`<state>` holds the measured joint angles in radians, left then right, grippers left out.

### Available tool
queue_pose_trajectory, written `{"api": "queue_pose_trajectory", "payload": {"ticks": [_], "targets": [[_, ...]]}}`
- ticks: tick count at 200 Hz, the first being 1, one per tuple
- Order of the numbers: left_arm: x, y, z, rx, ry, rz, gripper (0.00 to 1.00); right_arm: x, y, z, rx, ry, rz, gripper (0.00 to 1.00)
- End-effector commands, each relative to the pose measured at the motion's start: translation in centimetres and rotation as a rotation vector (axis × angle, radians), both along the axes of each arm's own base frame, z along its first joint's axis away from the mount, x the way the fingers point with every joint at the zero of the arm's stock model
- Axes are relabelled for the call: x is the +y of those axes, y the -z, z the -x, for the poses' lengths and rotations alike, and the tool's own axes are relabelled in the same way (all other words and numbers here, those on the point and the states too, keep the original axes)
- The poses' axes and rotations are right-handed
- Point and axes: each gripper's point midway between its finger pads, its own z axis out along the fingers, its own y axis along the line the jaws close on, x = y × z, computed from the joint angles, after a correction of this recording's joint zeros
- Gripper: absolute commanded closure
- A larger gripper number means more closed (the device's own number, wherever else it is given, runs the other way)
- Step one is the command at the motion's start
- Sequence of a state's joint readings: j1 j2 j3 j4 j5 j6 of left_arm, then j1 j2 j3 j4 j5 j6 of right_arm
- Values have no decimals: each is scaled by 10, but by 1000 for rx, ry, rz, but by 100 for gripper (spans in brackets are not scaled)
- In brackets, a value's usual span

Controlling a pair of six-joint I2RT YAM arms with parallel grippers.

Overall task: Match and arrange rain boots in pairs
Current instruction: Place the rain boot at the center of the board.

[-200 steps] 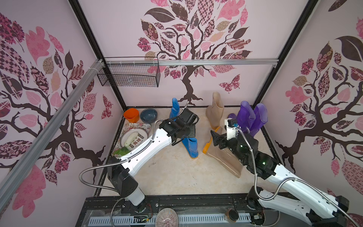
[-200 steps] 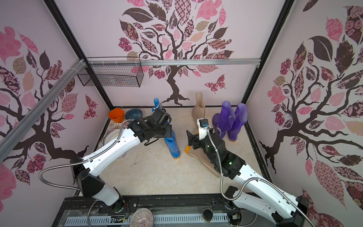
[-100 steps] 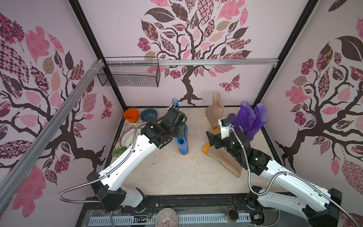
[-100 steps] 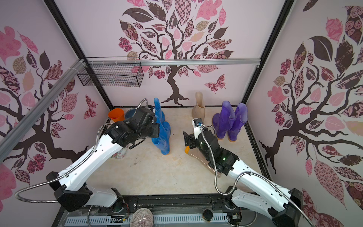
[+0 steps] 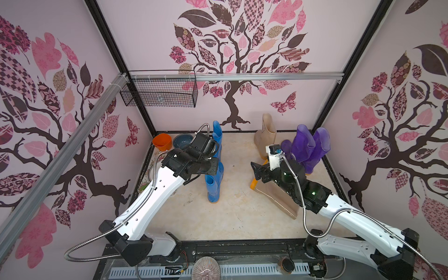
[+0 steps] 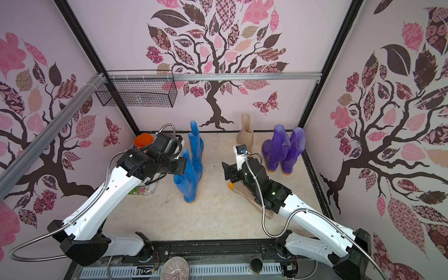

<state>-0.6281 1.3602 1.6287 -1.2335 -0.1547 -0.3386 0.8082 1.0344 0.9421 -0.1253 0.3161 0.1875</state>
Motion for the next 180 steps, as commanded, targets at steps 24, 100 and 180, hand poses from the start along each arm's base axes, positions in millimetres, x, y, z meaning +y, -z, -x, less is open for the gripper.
{"api": "queue_pose_trajectory", "payload": {"ticks": [24, 100, 180], "targets": [[35, -42, -3, -159, -61, -12, 100, 9, -11, -4, 5, -16, -40, 13], [59, -32, -42, -198, -71, 23, 100, 35, -10, -20, 53, -48, -26, 13], [80, -22, -102, -233, -94, 13, 100, 69, 29, -49, 238, -32, 30, 12]]}}
